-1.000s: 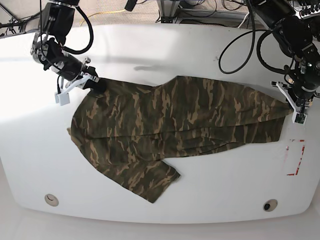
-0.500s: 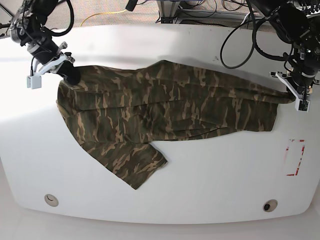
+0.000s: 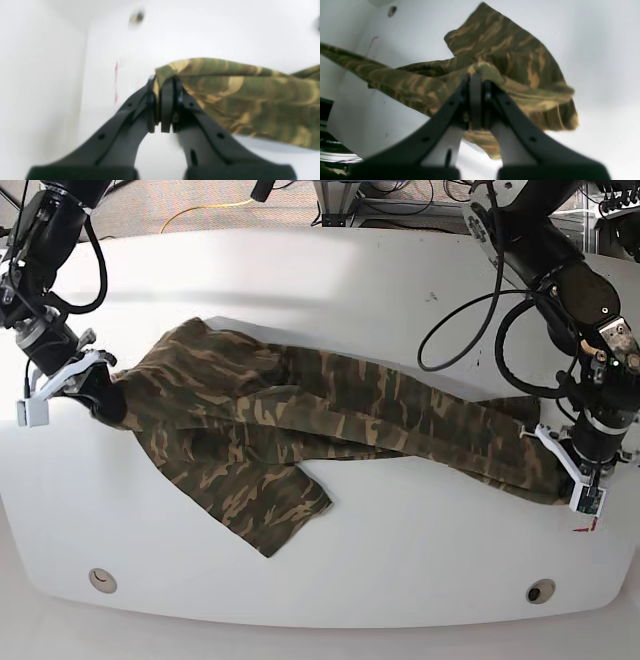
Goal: Fold the T-shirt properly
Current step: 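Lift the shirt high with both grippers and shake it out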
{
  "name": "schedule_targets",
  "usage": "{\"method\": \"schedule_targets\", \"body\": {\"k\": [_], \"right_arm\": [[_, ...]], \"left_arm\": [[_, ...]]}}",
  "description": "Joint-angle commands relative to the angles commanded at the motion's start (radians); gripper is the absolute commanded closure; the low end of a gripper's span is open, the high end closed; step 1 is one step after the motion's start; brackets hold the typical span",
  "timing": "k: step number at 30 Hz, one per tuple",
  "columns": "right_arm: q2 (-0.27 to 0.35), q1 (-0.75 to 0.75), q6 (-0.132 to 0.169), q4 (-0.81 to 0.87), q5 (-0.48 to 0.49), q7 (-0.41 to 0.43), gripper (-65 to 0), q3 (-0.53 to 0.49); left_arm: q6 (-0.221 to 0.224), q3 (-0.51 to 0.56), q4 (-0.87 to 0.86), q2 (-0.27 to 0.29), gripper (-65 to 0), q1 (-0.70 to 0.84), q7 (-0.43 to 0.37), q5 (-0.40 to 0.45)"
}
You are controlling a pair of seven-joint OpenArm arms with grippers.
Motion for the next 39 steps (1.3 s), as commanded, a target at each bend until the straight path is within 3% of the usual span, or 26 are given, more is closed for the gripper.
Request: {"method": "schedule_targets", "body": {"k": [8,12,20,26,32,39], "right_arm": [[0.123,0.206,0.011,-0.155,-0.002,0.0,0.0,-0.071],[0.189,0.35,0.011,-0.233,-0.002,0.0,0.0,-0.169],[0.276,0.618,0.011,-0.365,-0.002,0.0,0.0,-0.33],[0.307,0.878,0.011,-0.47,-0.002,0.0,0.0,-0.5],[0.344,1.129,0.011,-0.562,0.0,0.0,0.0,-0.649],[0.361,1.404,0.011,-0.643,0.008,-0.023,0.0,-0.818]], "left_arm": [[0.0,0.089,-0.011,0.002,0.0,-0.081,0.0,0.0],[0.0,0.109,-0.011,0.003,0.0,-0.146,0.0,0.0],[0.064,0.11,-0.012,-0.003,0.0,-0.318,0.035,0.0],[0.068,0.121,-0.015,-0.026,0.0,-0.483,0.084,0.002],[0.068,0.157,-0.021,-0.087,0.0,-0.681,0.126,0.002],[0.065,0.158,-0.137,-0.144,0.0,-0.882,0.13,-0.006]]}}
